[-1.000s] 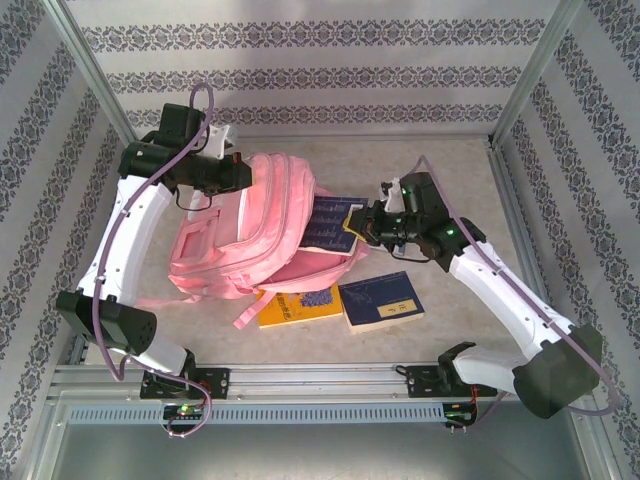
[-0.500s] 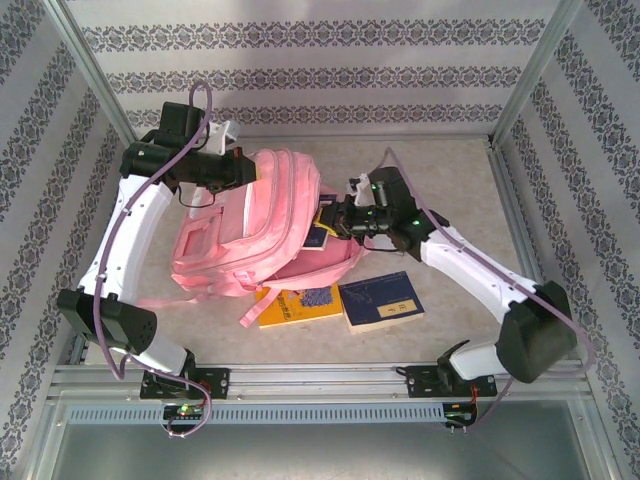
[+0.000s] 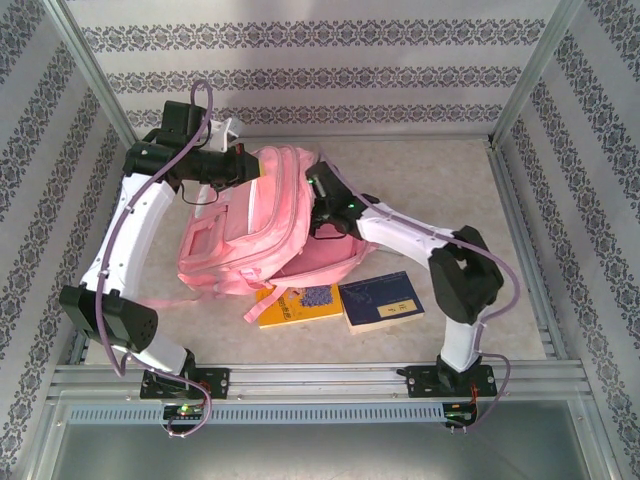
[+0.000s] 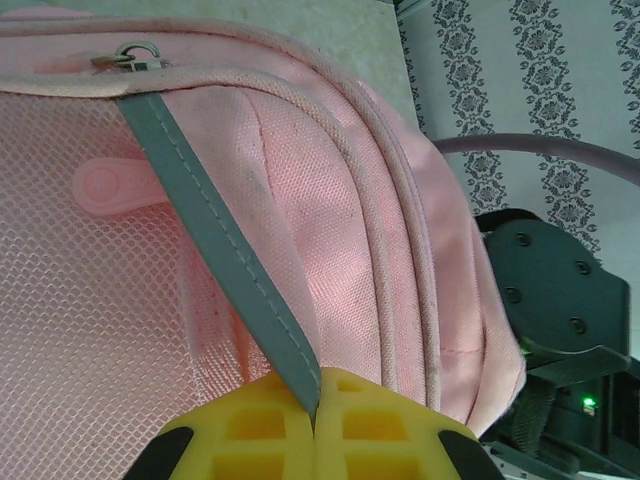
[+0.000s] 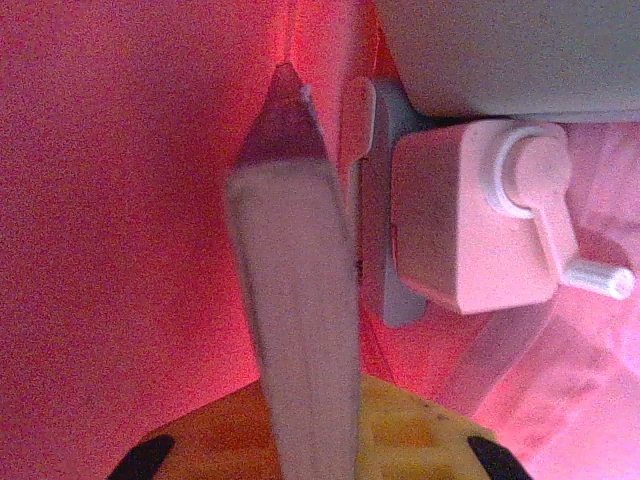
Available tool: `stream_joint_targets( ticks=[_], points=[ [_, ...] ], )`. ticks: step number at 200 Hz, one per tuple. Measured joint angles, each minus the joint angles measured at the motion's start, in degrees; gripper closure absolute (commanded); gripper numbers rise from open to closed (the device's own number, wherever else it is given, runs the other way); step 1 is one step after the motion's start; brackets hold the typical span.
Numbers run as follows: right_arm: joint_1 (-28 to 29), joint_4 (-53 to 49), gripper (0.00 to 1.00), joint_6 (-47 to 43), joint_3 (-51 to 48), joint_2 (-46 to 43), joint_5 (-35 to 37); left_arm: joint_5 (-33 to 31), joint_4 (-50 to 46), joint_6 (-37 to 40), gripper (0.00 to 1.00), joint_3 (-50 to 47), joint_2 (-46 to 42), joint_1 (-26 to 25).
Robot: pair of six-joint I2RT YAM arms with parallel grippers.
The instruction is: Pack the student bag
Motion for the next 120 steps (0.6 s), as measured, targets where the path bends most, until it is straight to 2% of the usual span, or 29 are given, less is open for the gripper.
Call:
stream_joint_targets(
  ticks=[9, 21, 58, 83, 120],
  points=[
    [0.4, -0.5, 0.63, -0.7, 1.7, 1.5, 0.7, 0.0, 0.0, -0.2, 1.0, 0.0, 0.3, 0.0],
    [0.4, -1.2, 0.53, -1.7, 3.6, 2.9, 1.5, 0.0, 0.1, -0.2, 1.0, 0.0, 0.9, 0.3],
    [0.0, -4.6, 0.31, -7.0, 5.2, 3.2, 3.0, -0.3, 0.7, -0.4, 1.0, 0.0, 2.1, 1.9],
    [-0.4, -9.1, 0.24, -11.9, 5.0, 0.4, 4.2, -1.0, 0.7, -0.4, 1.0, 0.2, 2.1, 2.7],
    [-1.8, -14.9, 0.24, -19.4, 1.4, -11.4, 7.7, -4.0, -0.4, -0.3, 1.0, 1.8, 2.6, 3.7]
  ],
)
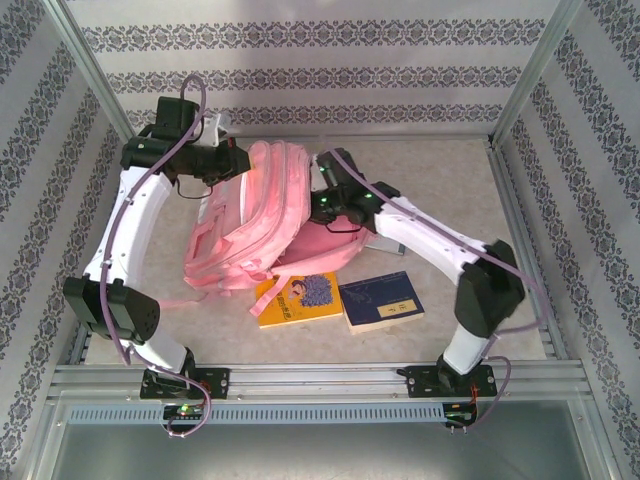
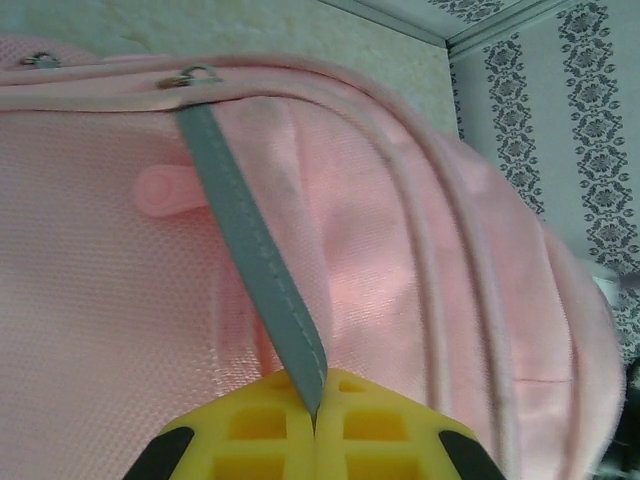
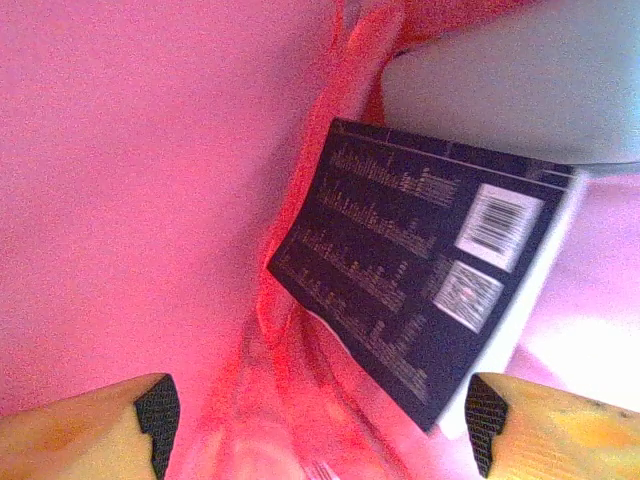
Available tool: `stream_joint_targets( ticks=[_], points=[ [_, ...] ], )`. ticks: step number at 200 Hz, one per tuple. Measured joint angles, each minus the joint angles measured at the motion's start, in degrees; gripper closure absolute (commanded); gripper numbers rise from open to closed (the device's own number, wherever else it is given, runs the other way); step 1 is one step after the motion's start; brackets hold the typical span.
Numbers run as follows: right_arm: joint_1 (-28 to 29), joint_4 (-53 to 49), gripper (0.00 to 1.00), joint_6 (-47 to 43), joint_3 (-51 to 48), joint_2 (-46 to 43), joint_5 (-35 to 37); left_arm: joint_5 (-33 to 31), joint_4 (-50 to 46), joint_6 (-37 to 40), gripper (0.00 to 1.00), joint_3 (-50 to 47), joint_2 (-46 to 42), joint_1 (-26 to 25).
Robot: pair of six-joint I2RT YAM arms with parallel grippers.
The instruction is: Pack the student bag
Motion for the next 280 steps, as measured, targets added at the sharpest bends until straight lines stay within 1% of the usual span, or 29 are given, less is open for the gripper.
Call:
stream_joint_targets(
  ticks=[21, 46, 60, 104, 122, 149, 155, 162, 182, 189, 198, 215, 228, 248, 261, 280],
  points=[
    [-1.6, -1.9, 0.28, -2.1, -4.4, -5.1, 2.3, -0.1, -1.7, 0.0, 1.0, 0.9, 0.0, -0.1],
    [-4.4, -5.2, 0.32, -3.7, -9.4, -10.9, 3.9, -5.3, -2.1, 0.0, 1.0, 1.3, 1.0, 0.7],
    [-5.6, -7.7, 0.34, -5.2, -10.3, -13.8, 5.4, -8.3, -2.3, 0.0, 0.97, 2.6, 2.4, 0.8],
    [-5.9, -15.1, 0.34, -9.8, -13.6, -20.8, 8.0, -19.5, -2.2, -0.2, 0.96, 4.6, 5.8, 1.0],
    [-6.8, -18.1, 0.33, -9.8, -15.3, -22.3, 8.5, -21.7, -1.4, -0.6, 0.96, 4.6, 7.4, 1.4],
    [-12.3, -20.9, 0.32, -8.7, -19.9, -24.6, 9.4, -22.9, 1.1, -1.4, 0.94, 3.9, 9.9, 1.5],
    [-13.6, -21.6, 0.31, -8.3, -20.4, -24.8, 10.1, -23.1, 1.5, -1.5, 0.92, 3.5, 10.4, 1.5],
    [-15.2, -22.5, 0.31, -8.1, -20.8, -24.8, 10.6, -23.1, 2.2, -1.6, 0.87, 3.1, 10.8, 1.4],
    [-19.5, -23.8, 0.31, -7.7, -21.0, -23.9, 11.8, -23.1, 3.6, -1.8, 0.63, 2.8, 12.6, 0.6],
    [-20.8, -23.8, 0.31, -7.6, -20.9, -23.3, 11.9, -23.3, 4.0, -1.6, 0.58, 2.9, 13.2, 0.2],
    [-22.6, -24.0, 0.31, -7.4, -20.9, -22.0, 12.1, -23.8, 4.3, -0.8, 0.53, 3.0, 13.9, -0.9],
    [-25.4, -24.1, 0.31, -6.8, -20.5, -18.9, 12.1, -25.4, 4.2, -0.1, 0.49, 4.8, 15.5, -3.7],
    [-27.5, -24.0, 0.31, -6.3, -19.9, -16.5, 12.0, -27.2, 4.2, 1.1, 0.47, 7.5, 16.8, -7.0],
    [-30.4, -23.4, 0.31, -5.6, -19.1, -13.2, 11.4, -28.0, 4.8, 2.3, 0.45, 11.1, 18.1, -13.0],
    [-32.3, -22.1, 0.31, -5.0, -18.6, -11.2, 10.2, -26.5, 5.9, 2.4, 0.45, 12.7, 19.2, -17.1],
    [-35.1, -19.8, 0.33, -4.6, -18.2, -7.9, 8.0, -22.3, 8.5, 1.4, 0.45, 14.7, 22.7, -21.9]
  ],
)
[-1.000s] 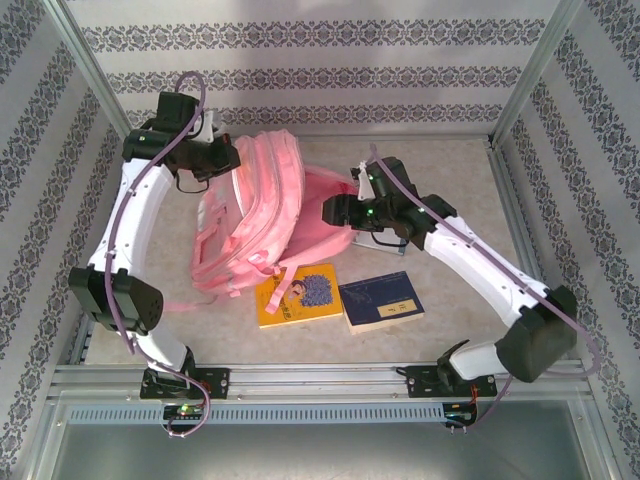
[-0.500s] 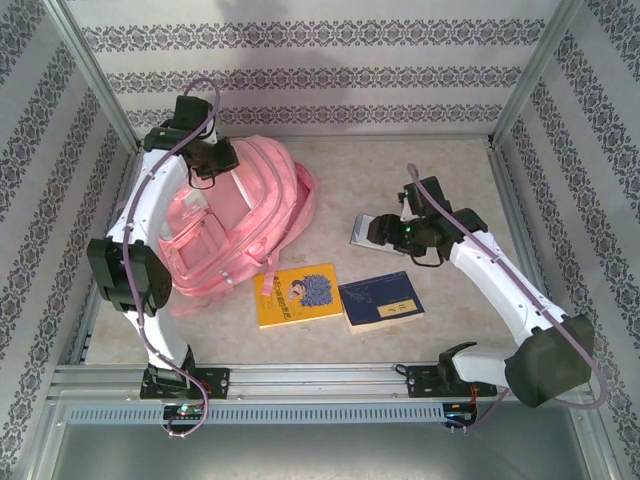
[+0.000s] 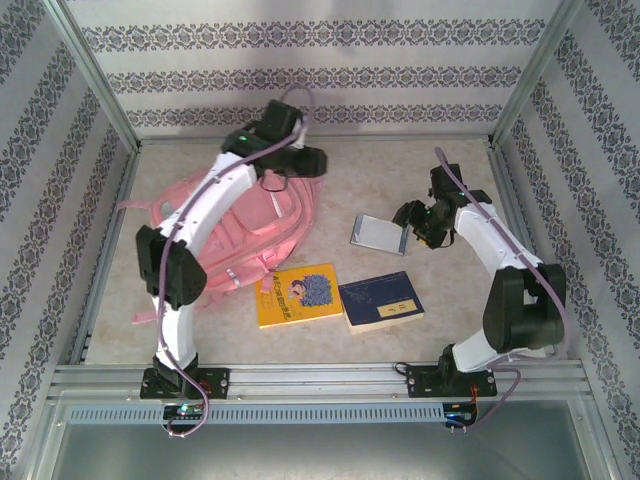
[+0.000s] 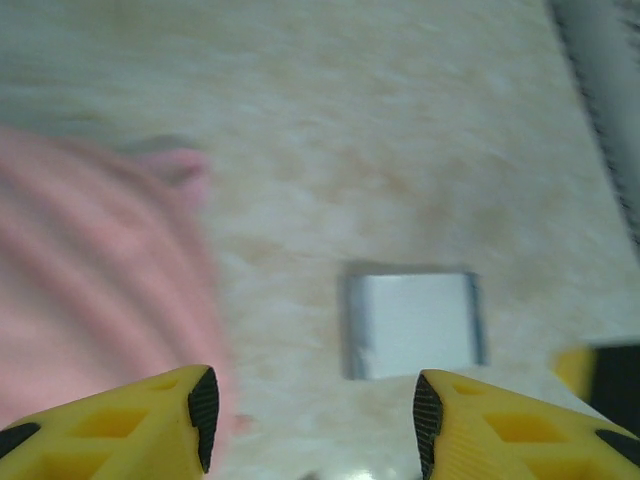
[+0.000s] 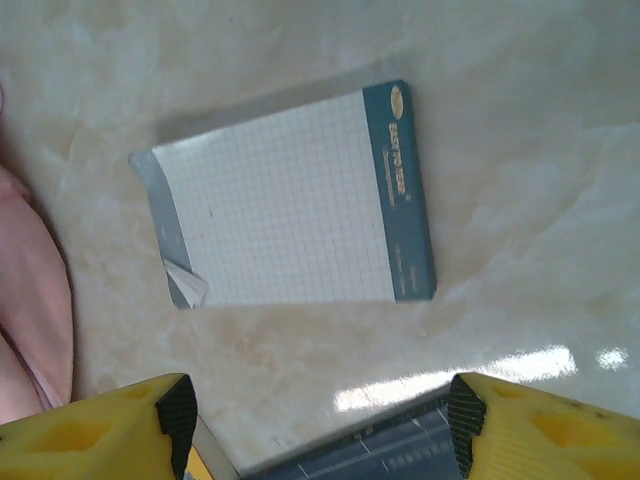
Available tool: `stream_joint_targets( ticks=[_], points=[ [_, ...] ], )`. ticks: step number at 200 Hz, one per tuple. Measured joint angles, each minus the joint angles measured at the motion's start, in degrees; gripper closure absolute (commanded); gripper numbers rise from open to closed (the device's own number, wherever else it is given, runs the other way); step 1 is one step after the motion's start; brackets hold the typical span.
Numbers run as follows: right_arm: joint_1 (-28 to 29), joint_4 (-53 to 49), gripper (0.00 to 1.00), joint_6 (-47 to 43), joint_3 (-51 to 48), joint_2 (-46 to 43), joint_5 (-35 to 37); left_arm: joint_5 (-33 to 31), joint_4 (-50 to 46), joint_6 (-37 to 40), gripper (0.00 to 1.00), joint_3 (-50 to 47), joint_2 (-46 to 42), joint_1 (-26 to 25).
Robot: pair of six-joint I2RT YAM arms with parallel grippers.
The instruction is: Pack the student bag
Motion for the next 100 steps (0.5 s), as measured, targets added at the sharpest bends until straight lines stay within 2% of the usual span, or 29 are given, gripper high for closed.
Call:
stream_joint_targets(
  ticks=[22, 42, 69, 100],
  points=[
    [-2.9, 2.8, 0.34, 0.3, 0.1, 3.7, -3.0, 4.6, 3.1, -3.7, 0.5, 0.3, 5.6, -2.4],
    [-4.9, 4.1, 0.35, 0.2, 1.4, 8.1, -6.7, 7.7, 5.9, -8.5, 0.49, 0.2, 11.6, -2.9],
    [-5.7, 3.8, 0.36, -2.3, 5.0, 13.8, -9.4, 9.2, 6.9, -14.1, 0.49, 0.3, 18.5, -3.1],
    [-5.7, 2.8, 0.37, -5.4, 7.2, 16.3, -10.2, 9.3, 6.8, -18.0, 0.48, 0.4, 23.1, -4.0]
  ],
)
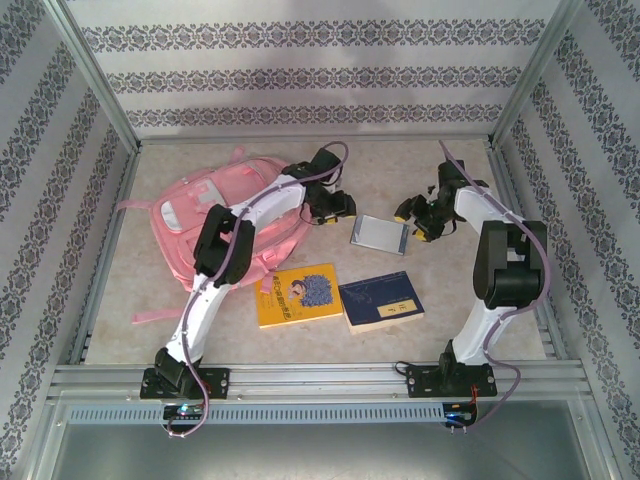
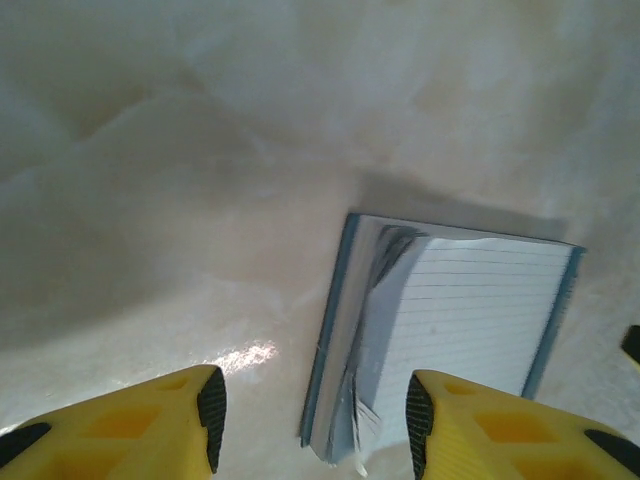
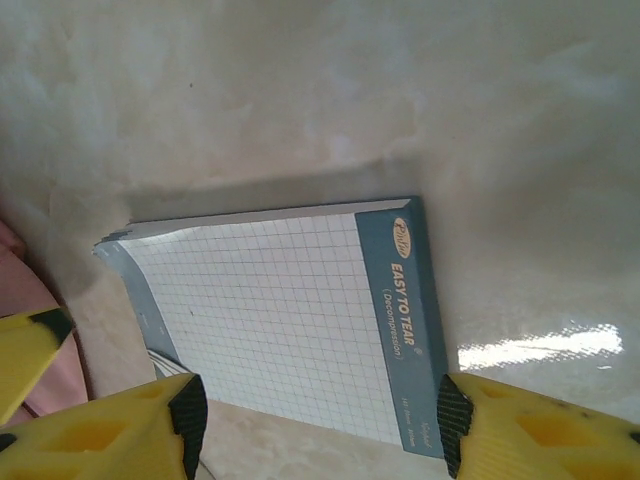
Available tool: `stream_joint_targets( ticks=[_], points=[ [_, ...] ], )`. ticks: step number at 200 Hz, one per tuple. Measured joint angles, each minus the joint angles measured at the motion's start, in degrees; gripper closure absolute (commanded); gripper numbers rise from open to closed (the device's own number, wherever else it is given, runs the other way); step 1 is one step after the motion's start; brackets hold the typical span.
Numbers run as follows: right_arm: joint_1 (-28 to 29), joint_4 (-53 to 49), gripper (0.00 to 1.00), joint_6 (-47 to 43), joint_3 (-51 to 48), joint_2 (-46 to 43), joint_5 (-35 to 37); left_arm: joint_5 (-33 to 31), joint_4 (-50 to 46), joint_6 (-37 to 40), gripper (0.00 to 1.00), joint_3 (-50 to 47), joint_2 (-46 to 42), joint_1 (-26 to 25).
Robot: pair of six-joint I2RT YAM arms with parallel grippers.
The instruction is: Pack the student bag
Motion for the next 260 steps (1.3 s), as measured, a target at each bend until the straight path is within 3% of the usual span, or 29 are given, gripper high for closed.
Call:
stream_joint_targets(
  ticks=[115, 164, 221, 260],
  points=[
    [0.0, -2.4, 0.41, -5.8, 3.4, 8.5, -1.5, 0.1, -0.2, -4.1, 0.54, 4.3, 5.0, -2.3],
    [1.3, -2.7, 0.44, -6.3, 4.6, 9.7, -3.8, 0.9, -0.1, -5.0, 0.75, 4.3, 5.6, -2.3],
    [2.0, -3.1, 0.45, -6.1, 5.3, 9.1, -3.0, 1.1, -0.2, -5.5, 0.82, 4.5, 5.7, -2.2],
    [1.6, 0.8, 0.46, -1.3, 2.5, 3.3, -4.6, 1.1, -0.3, -5.4, 0.84, 4.5, 5.7, -2.2]
  ],
)
